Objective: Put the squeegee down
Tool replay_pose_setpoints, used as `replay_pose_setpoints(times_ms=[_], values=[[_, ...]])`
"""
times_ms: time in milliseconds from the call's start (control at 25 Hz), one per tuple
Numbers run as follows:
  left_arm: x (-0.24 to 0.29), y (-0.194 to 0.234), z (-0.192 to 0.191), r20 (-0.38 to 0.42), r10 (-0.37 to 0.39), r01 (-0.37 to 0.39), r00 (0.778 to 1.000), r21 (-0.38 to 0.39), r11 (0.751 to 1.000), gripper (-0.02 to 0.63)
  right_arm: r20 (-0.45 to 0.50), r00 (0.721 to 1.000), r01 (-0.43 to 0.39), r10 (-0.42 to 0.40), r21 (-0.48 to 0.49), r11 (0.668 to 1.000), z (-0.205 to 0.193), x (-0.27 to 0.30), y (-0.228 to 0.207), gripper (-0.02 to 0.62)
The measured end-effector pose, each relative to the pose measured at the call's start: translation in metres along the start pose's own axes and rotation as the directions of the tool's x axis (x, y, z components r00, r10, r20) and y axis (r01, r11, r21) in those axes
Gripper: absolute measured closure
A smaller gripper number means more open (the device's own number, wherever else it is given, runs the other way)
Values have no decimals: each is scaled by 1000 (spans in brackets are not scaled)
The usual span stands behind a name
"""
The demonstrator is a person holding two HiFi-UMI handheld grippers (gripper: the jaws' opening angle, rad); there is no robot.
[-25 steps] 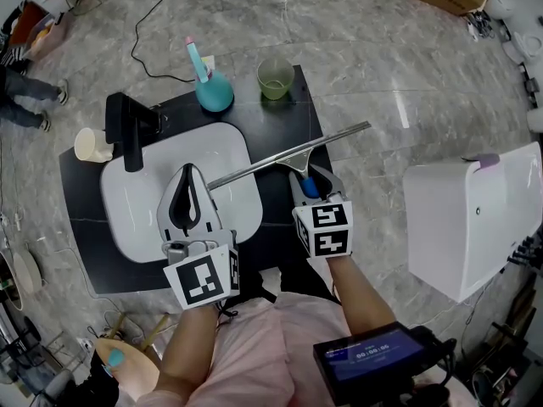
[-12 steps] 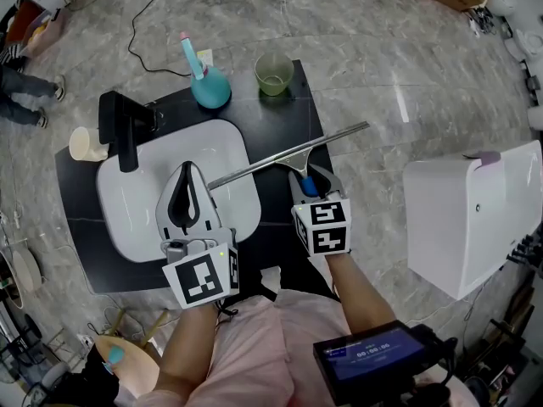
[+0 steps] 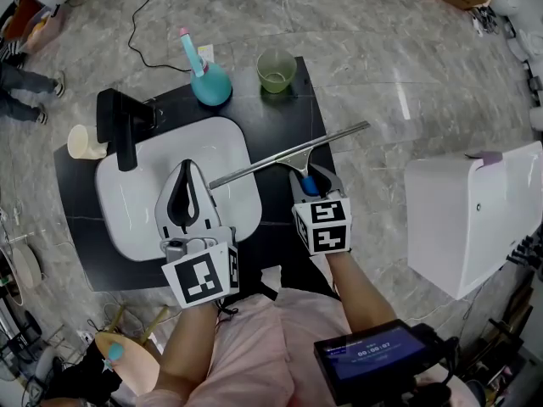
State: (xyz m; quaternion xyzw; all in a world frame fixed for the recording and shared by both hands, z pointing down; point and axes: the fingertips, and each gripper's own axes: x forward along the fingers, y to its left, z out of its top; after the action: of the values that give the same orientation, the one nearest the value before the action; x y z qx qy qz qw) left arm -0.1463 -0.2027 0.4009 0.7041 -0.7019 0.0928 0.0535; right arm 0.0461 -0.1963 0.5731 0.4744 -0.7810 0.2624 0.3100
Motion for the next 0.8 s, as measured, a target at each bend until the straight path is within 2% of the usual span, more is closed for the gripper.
replay_pose_setpoints(times_ms=[600,720,800], values=[[7,-6,-5,-9,-9,9,1000,5,1000,597,-18,1000,3,-3,-10,1000,-7,11,-5,465],[-2,-5,1,-4,-11,11,1000,8,1000,597,-18,1000,-11,10,-8,1000,-6,4,2,411],[-3,-6,4,4,-14,14,1000,11,1000,597,-12,1000,-14,14,-7,1000,-3,3,3,399]])
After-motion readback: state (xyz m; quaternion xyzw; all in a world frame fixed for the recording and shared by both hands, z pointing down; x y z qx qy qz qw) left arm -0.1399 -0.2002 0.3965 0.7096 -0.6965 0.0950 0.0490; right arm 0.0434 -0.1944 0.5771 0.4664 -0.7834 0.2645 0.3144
